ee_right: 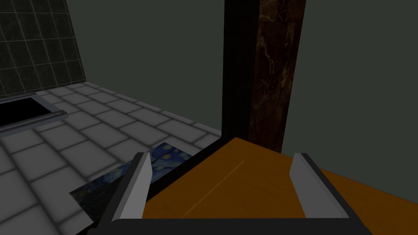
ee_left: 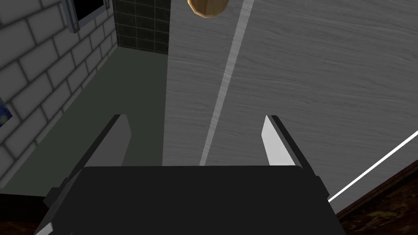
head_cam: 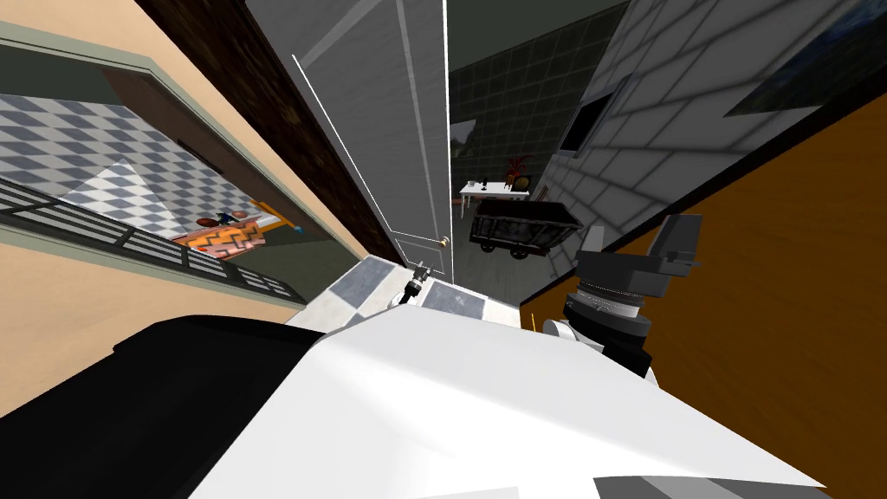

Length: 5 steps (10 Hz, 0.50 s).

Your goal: Pull the door open

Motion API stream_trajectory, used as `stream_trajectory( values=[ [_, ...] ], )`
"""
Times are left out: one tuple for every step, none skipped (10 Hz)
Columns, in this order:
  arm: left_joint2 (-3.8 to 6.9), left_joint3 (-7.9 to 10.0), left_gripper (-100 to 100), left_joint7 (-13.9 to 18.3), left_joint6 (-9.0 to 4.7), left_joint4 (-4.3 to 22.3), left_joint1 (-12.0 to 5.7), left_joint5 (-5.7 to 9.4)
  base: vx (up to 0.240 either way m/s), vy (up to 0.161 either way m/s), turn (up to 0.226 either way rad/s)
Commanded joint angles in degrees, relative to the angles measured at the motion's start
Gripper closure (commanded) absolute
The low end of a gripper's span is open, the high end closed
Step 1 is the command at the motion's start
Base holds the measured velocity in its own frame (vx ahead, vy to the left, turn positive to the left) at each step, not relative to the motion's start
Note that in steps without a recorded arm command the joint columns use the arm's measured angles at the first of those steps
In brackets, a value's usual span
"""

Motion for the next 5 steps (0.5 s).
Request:
stream_trajectory(
  values=[
    [0.18,-0.04,-100,-1.3,-0.31,1.6,-0.62,-0.26,0.081,-0.020,0.017],
    [0.36,-0.09,-100,-2.6,-0.63,3.4,-1.21,-0.55,0.112,-0.030,0.028],
    [0.45,-0.12,-100,-3.3,-0.79,4.2,-1.51,-0.69,0.135,-0.041,0.023],
    [0.54,-0.15,-100,-3.9,-0.95,5.1,-1.80,-0.84,0.102,-0.033,0.020],
    [0.67,-0.19,-100,-4.9,-1.17,6.3,-2.22,-1.05,0.099,-0.039,0.021]
  ],
)
